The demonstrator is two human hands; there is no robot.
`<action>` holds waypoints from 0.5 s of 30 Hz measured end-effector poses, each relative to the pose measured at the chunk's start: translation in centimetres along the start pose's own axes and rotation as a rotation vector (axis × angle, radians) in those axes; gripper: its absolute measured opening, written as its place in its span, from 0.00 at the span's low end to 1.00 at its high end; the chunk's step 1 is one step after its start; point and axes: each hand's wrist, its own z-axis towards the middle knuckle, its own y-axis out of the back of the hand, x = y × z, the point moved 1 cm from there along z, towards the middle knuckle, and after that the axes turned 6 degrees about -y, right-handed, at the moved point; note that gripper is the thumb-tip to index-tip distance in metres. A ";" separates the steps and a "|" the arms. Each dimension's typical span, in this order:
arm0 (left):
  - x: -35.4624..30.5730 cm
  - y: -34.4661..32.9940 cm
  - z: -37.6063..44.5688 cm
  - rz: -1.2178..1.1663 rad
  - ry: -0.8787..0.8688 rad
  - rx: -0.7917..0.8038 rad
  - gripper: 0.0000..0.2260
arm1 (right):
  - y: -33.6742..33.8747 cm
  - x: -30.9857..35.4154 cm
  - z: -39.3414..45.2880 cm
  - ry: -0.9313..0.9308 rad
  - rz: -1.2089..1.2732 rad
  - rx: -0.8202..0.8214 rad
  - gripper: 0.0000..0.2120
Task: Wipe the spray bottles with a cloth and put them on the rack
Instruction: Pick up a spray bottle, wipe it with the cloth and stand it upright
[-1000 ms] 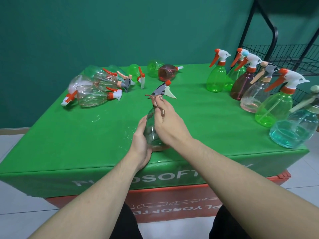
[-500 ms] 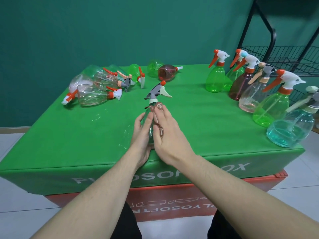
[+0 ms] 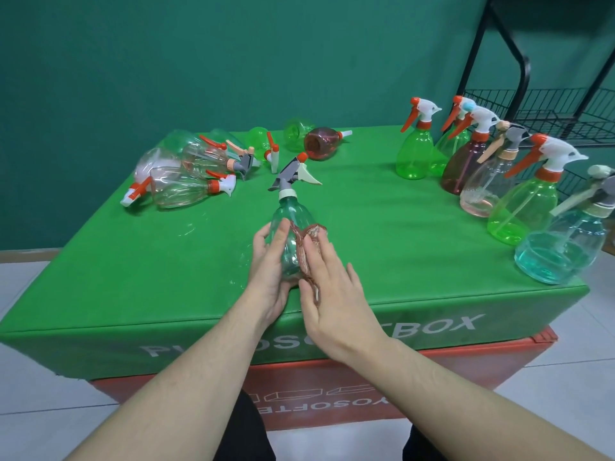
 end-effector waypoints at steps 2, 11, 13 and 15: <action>0.2 0.0 0.2 0.004 0.006 0.020 0.34 | 0.1 -0.1 0.4 -0.004 -0.002 -0.012 0.34; 0.4 -0.3 0.1 0.168 0.046 0.178 0.30 | 2.4 0.7 4.2 -0.042 0.044 -0.080 0.31; 0.3 -0.4 -0.1 0.189 0.052 0.200 0.28 | 2.9 1.0 5.5 -0.055 0.063 -0.088 0.32; 0.2 -0.3 -0.1 0.195 0.058 0.211 0.28 | 3.2 1.0 6.6 -0.068 0.102 -0.102 0.31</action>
